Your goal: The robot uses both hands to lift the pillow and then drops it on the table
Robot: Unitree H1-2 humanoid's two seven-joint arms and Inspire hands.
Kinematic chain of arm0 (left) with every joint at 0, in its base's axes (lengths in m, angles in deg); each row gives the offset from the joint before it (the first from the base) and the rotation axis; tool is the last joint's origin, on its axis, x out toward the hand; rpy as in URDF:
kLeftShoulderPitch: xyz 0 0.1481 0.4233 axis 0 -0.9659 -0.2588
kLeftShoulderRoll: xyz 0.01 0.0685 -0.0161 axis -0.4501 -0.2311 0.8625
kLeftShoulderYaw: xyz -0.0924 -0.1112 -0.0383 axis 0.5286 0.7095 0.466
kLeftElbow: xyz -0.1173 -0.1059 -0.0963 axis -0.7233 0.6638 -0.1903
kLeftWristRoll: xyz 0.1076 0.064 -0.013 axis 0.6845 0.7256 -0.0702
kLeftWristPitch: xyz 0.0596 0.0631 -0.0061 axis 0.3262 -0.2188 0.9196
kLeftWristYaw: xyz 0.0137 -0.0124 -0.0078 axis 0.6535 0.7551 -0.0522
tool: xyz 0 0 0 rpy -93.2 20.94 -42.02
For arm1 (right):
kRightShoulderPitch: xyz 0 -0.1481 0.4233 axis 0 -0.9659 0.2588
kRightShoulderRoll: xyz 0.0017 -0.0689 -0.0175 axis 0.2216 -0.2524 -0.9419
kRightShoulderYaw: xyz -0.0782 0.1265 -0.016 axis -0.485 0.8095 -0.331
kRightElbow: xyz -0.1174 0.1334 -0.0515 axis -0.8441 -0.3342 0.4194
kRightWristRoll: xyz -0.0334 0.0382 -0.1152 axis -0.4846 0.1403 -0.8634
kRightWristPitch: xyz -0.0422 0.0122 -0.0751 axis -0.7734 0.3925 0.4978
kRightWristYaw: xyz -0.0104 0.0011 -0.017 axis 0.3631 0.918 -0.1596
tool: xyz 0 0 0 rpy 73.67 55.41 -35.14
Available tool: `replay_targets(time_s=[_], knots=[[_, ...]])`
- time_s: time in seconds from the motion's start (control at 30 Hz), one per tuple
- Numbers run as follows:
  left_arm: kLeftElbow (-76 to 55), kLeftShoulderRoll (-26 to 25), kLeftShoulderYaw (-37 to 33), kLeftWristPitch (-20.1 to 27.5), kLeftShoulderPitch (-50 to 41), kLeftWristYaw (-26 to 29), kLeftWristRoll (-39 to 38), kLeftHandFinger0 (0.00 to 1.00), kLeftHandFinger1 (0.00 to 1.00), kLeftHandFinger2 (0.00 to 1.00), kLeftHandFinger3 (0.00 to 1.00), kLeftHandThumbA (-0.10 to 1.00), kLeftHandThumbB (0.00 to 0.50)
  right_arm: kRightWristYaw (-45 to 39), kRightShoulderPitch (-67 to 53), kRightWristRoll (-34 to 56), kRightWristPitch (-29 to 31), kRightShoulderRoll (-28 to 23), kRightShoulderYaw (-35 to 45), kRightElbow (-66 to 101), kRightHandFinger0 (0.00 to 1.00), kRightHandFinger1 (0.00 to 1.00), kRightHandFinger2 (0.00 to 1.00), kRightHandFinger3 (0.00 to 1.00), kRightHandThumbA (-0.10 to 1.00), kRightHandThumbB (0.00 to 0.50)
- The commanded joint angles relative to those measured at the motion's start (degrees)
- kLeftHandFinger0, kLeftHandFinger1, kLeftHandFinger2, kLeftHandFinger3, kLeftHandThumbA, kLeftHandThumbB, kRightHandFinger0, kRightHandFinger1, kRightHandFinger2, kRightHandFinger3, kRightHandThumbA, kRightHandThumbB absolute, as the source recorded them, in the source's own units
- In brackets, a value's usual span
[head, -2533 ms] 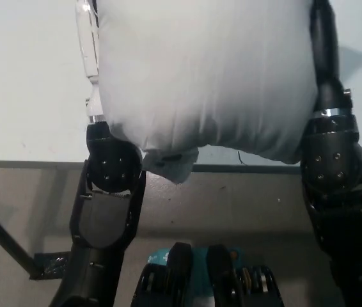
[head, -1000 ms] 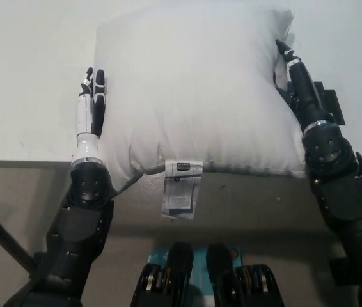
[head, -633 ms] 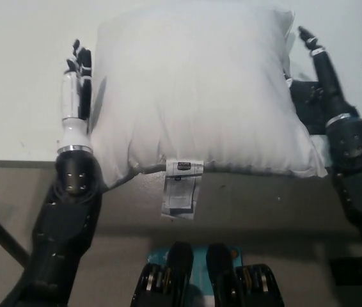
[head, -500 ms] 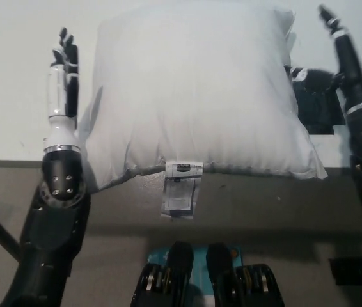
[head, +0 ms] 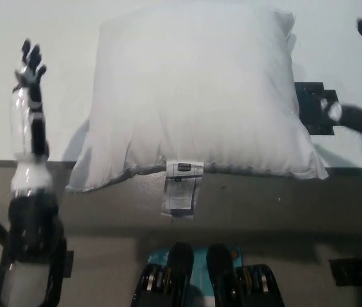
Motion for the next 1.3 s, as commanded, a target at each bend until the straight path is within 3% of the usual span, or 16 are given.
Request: replay_targets(time_s=[0.0,0.03,0.1,0.2,0.23,0.27,0.3,0.47,0.57,0.73,0.77,0.83,0.97,1.03,1.13,1.27], knots=[[-9.24,-1.73,0.97,5.5,-10.07,-2.44,0.45,1.0,1.0,1.0,1.0,1.0,0.039,-2.27,-9.98,3.74,0.51,-2.69,3.92,15.37,1.0,1.0,1.0,1.0,1.0,0.235],[-8.56,-1.46,0.87,6.44,-11.07,-2.57,-0.26,1.0,1.0,1.0,1.0,1.0,0.058,-2.05,-11.23,3.03,0.77,-2.42,3.78,15.29,1.0,1.0,1.0,1.0,1.0,0.244],[-7.89,-1.01,0.42,6.53,-13.78,-3.28,-1.74,1.0,1.0,1.0,1.0,1.0,0.06,-2.21,-14.6,1.97,1.63,-2.2,3.43,15.09,1.0,1.0,1.0,1.0,1.0,0.197],[-6.14,-0.11,-0.15,6.95,-17.48,-3.29,-2.92,1.0,1.0,1.0,1.0,1.0,0.089,-1.84,-19.53,-0.34,2.92,-1.71,2.54,13.55,1.0,1.0,1.0,1.0,1.0,0.218],[-4.46,0.68,-0.64,6.95,-20.42,-3.02,-2.79,1.0,1.0,1.0,1.0,1.0,0.129,-1.58,-22.79,-1.34,4.49,-1.28,1.44,11.2,1.0,1.0,1.0,1.0,1.0,0.203],[-3.16,1.18,-1.03,6.95,-22.05,-3.82,-3.98,1.0,1.0,1.0,1.0,1.0,0.129,-1.05,-24.51,-2.0,6.21,-0.9,0.71,9.2,1.0,1.0,1.0,1.0,1.0,0.16],[-2.03,1.48,-1.16,6.95,-22.99,-3.61,-4.06,1.0,1.0,1.0,1.0,1.0,0.114,-1.01,-25.62,-1.98,7.02,-0.59,0.12,8.03,1.0,1.0,1.0,1.0,1.0,0.151],[5.04,2.92,-0.74,6.95,-25.66,-3.24,-4.74,1.0,1.0,1.0,1.0,1.0,0.17,-1.17,-27.69,-4.5,7.22,-0.68,-2.04,5.6,1.0,1.0,1.0,1.0,1.0,0.143],[6.31,3.78,-0.14,6.95,-25.78,-3.28,-5.17,1.0,1.0,1.0,1.0,1.0,0.162,-1.0,-27.91,-3.85,8.39,-0.89,-2.27,3.84,1.0,1.0,1.0,1.0,1.0,0.105],[7.72,3.33,-1.23,6.95,-24.68,-2.41,-3.69,1.0,1.0,1.0,1.0,1.0,0.14,-2.85,-27.18,-3.02,7.55,-0.85,-3.18,3.16,1.0,1.0,1.0,1.0,1.0,0.084],[7.83,3.33,-1.33,6.95,-24.54,-2.49,-3.71,1.0,1.0,1.0,1.0,1.0,0.147,-3.13,-27.34,-3.04,7.29,-0.98,-3.3,3.22,1.0,1.0,1.0,1.0,1.0,0.094],[8.16,3.32,-1.08,6.95,-24.16,-3.07,-4.25,1.0,1.0,1.0,1.0,1.0,0.169,-3.8,-27.22,-2.87,7.31,-1.24,-3.74,3.2,1.0,1.0,1.0,1.0,1.0,0.055],[7.77,3.29,-1.04,6.95,-24.24,-3.47,-4.42,1.0,1.0,1.0,1.0,1.0,0.193,-3.63,-26.97,-2.9,7.77,-1.25,-3.75,2.8,1.0,1.0,1.0,1.0,1.0,0.026],[7.55,3.25,-1.28,6.95,-24.35,-2.91,-3.9,1.0,1.0,1.0,1.0,1.0,0.19,-3.49,-26.92,-3.45,7.51,-1.25,-3.81,2.82,1.0,1.0,1.0,1.0,1.0,0.022],[8.29,3.13,-1.56,6.95,-23.9,-2.15,-3.34,1.0,1.0,1.0,1.0,1.0,0.188,-4.01,-26.34,-3.85,6.7,-1.71,-3.94,2.86,1.0,1.0,1.0,1.0,1.0,0.053],[8.54,2.94,-2.4,6.95,-24.42,-1.29,-2.54,1.0,1.0,1.0,1.0,1.0,0.184,-4.41,-26.72,-3.64,6.66,-1.96,-3.93,3.23,1.0,1.0,1.0,1.0,1.0,0.022]])
